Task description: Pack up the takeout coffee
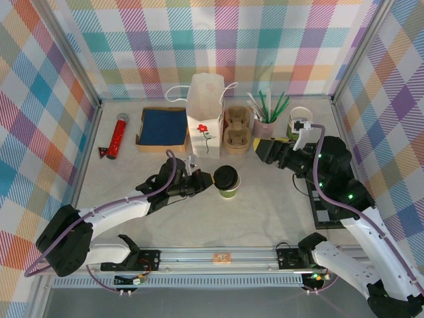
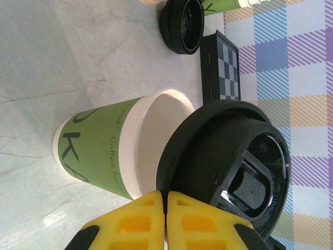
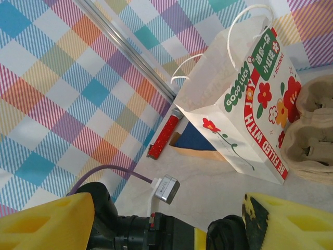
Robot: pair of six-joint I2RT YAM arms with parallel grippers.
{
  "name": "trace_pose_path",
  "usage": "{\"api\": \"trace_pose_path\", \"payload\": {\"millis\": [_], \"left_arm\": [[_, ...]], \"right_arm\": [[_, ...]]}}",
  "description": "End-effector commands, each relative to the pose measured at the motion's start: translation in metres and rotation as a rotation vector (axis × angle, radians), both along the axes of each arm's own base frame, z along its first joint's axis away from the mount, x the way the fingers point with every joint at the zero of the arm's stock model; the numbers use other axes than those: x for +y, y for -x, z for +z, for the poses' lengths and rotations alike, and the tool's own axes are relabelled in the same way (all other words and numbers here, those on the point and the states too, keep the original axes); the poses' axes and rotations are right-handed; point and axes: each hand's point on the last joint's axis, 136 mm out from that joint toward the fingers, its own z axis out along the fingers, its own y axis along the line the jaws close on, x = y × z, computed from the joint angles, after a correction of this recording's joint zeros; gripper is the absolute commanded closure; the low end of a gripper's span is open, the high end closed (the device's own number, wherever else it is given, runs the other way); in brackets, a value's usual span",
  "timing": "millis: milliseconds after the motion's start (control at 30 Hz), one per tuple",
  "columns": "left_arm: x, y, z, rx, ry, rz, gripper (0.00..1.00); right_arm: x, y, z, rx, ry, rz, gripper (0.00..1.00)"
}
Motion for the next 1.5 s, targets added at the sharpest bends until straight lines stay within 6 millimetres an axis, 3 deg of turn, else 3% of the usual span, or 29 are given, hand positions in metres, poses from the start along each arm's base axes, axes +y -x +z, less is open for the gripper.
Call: {"api": "trace_pose_path", "payload": {"millis": [0,1467], "left_arm": [[0.001,0.002,0.008,-0.038,-0.045,-0.02,0.92],[-0.01,-0.014,-0.001,-0.027,-0.184,-0.028,0.9]], "right_arm": [[-0.004,-0.001,0.009,-0.035,-0.028,-0.02,0.25],[-0.012,-0.002,0.01,-0.05,-0.024,-0.053,0.27]]}}
